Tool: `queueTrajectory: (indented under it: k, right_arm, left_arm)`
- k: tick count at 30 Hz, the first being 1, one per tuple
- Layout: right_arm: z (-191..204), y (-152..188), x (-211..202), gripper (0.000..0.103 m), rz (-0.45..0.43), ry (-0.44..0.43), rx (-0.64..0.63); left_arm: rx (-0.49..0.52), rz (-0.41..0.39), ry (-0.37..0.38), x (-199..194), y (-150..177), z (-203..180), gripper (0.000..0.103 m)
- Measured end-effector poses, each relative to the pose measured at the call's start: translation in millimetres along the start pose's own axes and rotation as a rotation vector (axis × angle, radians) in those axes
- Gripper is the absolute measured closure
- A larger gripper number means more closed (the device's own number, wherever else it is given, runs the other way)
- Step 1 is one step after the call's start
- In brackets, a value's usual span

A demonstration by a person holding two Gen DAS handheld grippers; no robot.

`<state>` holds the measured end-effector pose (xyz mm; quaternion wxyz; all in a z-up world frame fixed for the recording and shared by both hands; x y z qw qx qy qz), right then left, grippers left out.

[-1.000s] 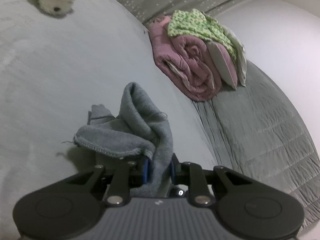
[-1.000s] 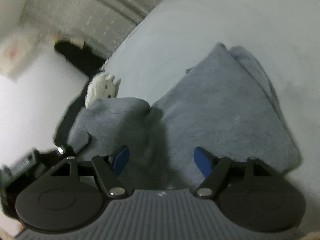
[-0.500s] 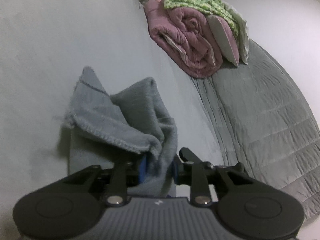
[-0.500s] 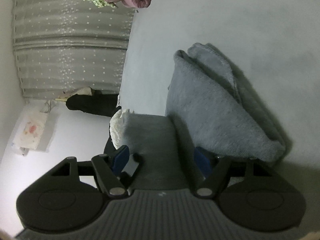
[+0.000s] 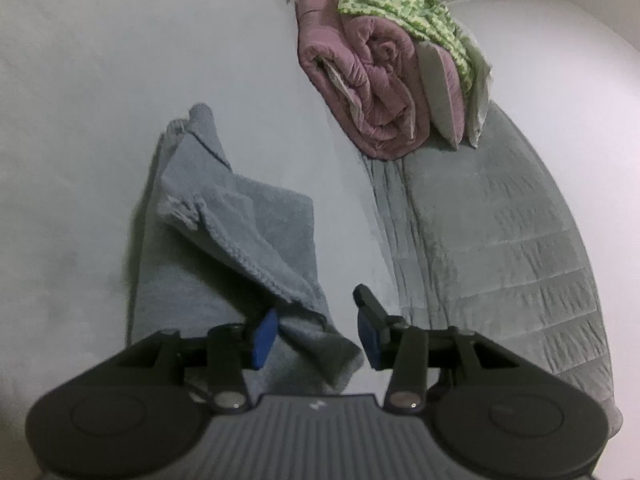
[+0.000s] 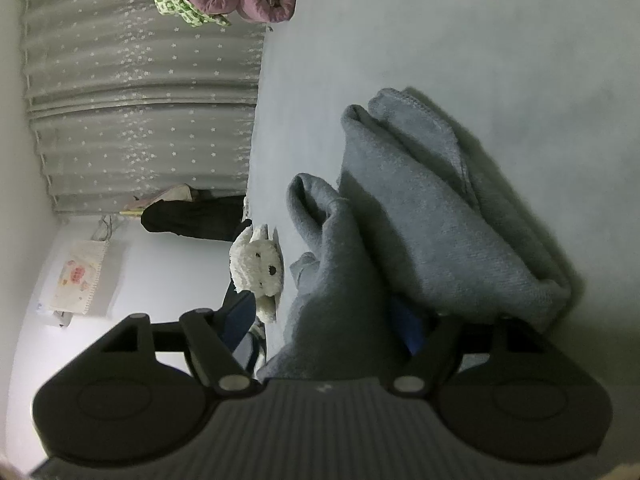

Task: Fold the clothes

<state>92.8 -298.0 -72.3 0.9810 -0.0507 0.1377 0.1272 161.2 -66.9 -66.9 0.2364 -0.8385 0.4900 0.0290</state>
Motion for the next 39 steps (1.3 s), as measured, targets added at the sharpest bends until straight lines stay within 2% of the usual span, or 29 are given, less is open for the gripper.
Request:
queueTrajectory:
  k: [6, 12, 15, 19, 24, 30, 33, 39]
  right_arm:
    - [2.1, -0.7, -2.7, 0.025, 0.003, 0.008, -0.028]
    - [12.2, 0.6, -5.1, 0.025, -0.024, 0.035, -0.141]
    - [17.0, 3.5, -3.2, 0.025, -0.031, 0.049, -0.212]
    - [22.6, 7.0, 3.4, 0.025, -0.024, 0.048, -0.281]
    - [24.9, 12.6, 9.6, 0.025, -0.012, 0.057, -0.356]
    - [27.6, 19.1, 17.0, 0.025, 0.002, 0.069, -0.446]
    - [25.2, 17.2, 18.2, 0.025, 0.000, 0.074, -0.444]
    - [22.9, 12.5, 18.9, 0.025, -0.022, 0.074, -0.448]
  left_arm:
    - [0.035, -0.099, -0.024, -29.2, -16.3, 2.7, 0.058]
    - [0.106, -0.197, -0.081, -52.1, -34.2, 11.3, 0.058]
    - [0.130, -0.144, -0.104, -44.5, -32.3, 19.5, 0.059]
    - [0.183, -0.077, -0.120, -24.6, -21.9, 26.0, 0.064]
    - [0.262, -0.092, -0.149, 5.2, -28.4, 26.5, 0.068]
    - [0.318, -0.063, -0.114, 51.2, -48.9, 10.1, 0.068]
    - [0.319, -0.030, -0.096, 75.5, -48.5, 4.1, 0.068]
    - [0.264, -0.055, -0.017, 79.8, -51.0, -8.1, 0.067]
Point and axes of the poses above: each gripper's, at about its wrist camera, not at the fingertips, and x roughly the way its jaws point, z to its left, y to its underside, the point moved 5 cm from there along x, roughly the way its jaws point, and after that the axes turned 14 degrees about -z, right-handed, at the moved point
